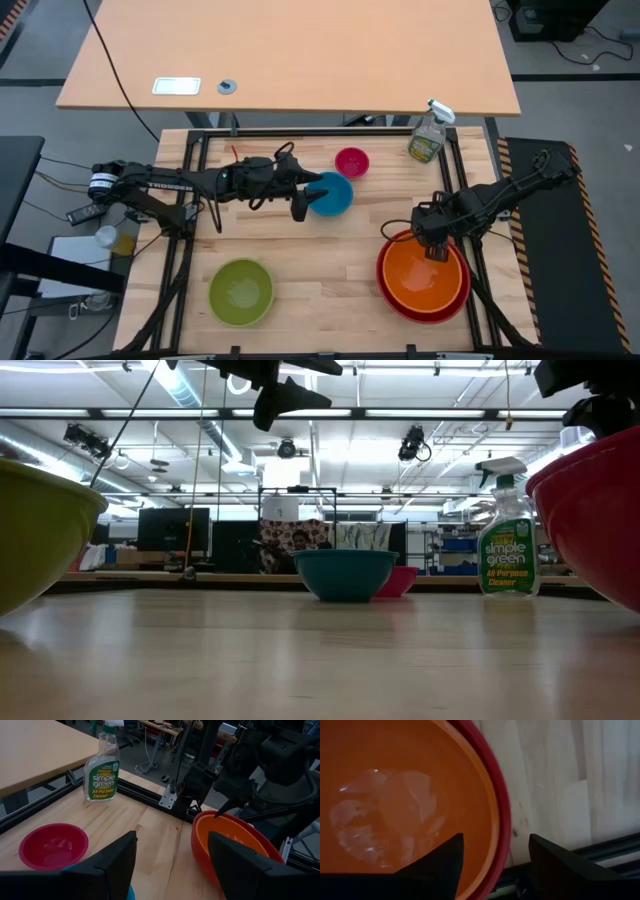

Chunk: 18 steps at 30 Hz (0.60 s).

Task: Nest bowls inside each other
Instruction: Stack the green bowl on top of the orange bowl

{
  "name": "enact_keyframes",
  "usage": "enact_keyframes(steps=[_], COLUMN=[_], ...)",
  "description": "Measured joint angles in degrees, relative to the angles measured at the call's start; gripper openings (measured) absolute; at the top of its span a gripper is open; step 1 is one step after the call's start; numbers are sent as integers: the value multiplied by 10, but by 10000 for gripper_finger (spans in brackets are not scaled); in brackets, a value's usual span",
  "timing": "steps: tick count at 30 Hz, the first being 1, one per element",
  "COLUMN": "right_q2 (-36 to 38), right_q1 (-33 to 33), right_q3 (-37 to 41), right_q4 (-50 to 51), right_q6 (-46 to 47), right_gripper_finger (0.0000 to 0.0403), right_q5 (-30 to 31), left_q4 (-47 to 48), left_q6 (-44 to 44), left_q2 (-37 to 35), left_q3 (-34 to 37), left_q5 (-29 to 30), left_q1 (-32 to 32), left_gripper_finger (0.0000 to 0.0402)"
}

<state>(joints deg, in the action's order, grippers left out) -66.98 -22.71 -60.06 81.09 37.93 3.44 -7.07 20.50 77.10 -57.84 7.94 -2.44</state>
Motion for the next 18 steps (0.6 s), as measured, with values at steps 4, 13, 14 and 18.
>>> enact_keyframes(steps=[4,13,14,18], right_q2=[2,5,8,10], right_q1=[10,37,40,54], right_q3=[-10,-87,-98,-136], right_q4=[12,87,86,88], right_q6=[0,-5,-4,-5], right_gripper_finger=[272,341,344,347], right_q5=[-36,-36,-30,14], left_q4=[4,18,19,50], left_q6=[13,20,21,29], left_q2=[-5,-25,-27,-39], left_q3=[0,-1,-1,0], left_q5=[0,-3,-3,-3], left_q1=[-5,-19,-19,-20], left_gripper_finger=[247,247,247,247])
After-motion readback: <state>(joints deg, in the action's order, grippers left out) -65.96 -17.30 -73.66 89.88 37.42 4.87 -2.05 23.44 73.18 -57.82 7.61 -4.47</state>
